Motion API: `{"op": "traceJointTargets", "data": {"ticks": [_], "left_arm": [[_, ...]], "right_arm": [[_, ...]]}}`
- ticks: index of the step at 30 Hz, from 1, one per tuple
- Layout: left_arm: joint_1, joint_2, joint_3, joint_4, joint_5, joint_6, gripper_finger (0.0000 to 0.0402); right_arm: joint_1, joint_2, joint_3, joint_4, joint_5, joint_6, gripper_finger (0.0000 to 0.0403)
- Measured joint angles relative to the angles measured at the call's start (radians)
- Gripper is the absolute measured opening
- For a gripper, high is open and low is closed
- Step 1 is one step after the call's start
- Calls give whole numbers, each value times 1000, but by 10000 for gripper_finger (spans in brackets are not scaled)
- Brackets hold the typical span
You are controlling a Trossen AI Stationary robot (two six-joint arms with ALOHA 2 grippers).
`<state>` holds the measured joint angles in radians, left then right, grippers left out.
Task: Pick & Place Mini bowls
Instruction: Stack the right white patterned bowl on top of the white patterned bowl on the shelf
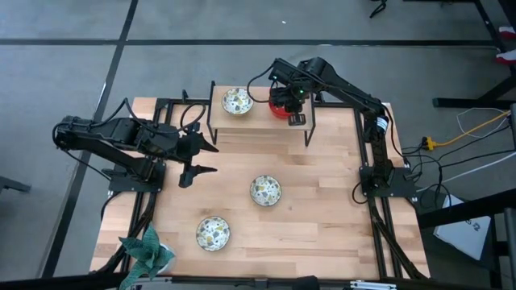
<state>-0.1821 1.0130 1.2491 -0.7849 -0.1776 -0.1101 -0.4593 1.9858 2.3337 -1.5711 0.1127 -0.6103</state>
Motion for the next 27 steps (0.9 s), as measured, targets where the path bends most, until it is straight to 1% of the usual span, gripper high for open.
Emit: {"op": "traceJointTargets", "data": {"ticks": [3,8,10,14,18,20,27], "left_arm": [[0,0,0,0,0,0,271],[0,0,0,1,0,0,271],[0,0,0,1,0,0,271],[0,0,0,1,1,0,271],[0,0,0,2,16,-3,271],[0,0,0,2,16,-14,271],[0,0,0,3,27,-26,271]], "right_arm": [[12,-17,0,0,0,-9,59],[39,-55,0,0,0,-15,16],[52,-75,0,0,0,-4,6],[86,-118,1,0,-12,51,14],[136,-150,1,0,-91,102,7],[170,-165,1,0,-112,119,4],[305,-195,1,0,-116,144,7]]}}
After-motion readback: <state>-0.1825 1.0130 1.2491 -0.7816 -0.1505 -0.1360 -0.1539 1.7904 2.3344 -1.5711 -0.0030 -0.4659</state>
